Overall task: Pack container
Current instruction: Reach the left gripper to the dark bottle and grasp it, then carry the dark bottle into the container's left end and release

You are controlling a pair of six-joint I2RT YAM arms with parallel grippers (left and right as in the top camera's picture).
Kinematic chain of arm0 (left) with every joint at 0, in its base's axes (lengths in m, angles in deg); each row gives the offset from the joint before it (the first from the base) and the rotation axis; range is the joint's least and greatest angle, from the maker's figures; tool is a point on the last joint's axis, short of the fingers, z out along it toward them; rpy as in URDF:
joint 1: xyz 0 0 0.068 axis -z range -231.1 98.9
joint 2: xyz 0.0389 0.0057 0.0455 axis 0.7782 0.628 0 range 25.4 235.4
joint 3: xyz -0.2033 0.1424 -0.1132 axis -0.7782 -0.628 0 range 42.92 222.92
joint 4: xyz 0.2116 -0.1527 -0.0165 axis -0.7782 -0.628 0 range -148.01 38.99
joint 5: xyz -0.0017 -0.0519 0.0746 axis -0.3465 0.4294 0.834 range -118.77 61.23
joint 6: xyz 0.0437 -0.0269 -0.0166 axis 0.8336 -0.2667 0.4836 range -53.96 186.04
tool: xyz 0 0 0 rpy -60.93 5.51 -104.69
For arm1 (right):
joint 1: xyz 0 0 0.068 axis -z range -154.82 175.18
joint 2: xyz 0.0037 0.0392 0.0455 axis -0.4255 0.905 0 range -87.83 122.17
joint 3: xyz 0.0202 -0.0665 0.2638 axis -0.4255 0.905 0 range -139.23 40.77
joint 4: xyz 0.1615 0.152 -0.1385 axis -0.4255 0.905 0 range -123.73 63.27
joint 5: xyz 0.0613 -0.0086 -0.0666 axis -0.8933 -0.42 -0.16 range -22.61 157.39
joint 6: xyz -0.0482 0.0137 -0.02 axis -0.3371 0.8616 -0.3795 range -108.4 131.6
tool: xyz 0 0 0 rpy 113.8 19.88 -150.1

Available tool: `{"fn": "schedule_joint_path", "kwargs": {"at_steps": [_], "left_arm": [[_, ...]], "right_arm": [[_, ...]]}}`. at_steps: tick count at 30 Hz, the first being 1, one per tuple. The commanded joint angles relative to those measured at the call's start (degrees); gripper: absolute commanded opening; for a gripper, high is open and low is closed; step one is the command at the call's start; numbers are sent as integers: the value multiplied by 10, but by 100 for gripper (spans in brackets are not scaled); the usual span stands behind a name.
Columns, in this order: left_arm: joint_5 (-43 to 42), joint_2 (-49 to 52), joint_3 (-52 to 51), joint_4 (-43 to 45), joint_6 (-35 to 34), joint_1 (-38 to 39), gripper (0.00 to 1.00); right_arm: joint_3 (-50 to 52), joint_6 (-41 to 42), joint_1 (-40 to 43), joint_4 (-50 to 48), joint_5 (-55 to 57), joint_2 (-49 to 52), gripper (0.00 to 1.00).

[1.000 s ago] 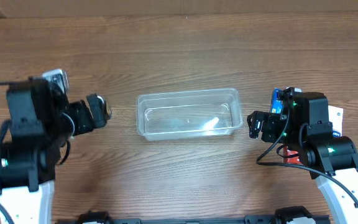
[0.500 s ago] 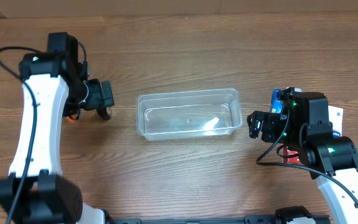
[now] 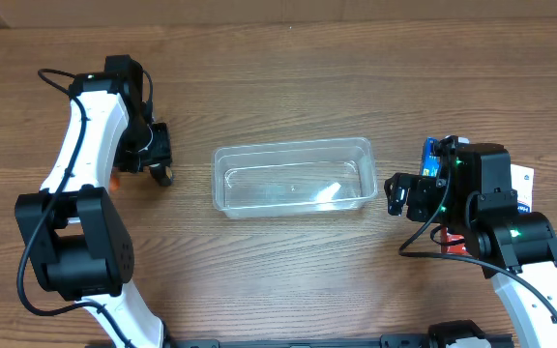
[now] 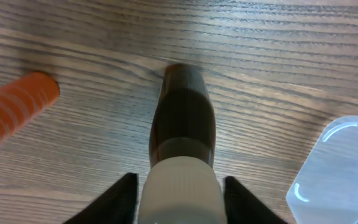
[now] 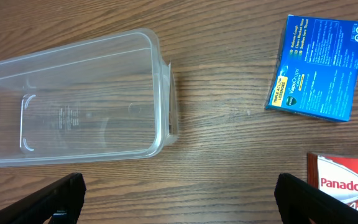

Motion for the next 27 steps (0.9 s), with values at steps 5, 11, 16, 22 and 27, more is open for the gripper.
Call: {"fn": "schedule_joint_path", "kwargs": {"at_steps": [5,11,16,22,27], "left_arm": [[7,8,10,2,1,4,22],[17,-2,54,-26,-6,8,4],[-19,-90,171,-118,-18,86,4],[4,-188,181,-120,-127,252,4],[-1,-143,89,-88,-181,275,4]], "right_arm": [[-15,-2,1,0,0,-3,100],[-15,-2,1,4,0,-3,100],[-15,-2,1,4,0,-3,100],[-15,-2,1,3,0,-3,100],[-15,-2,1,4,0,-3,100]]}}
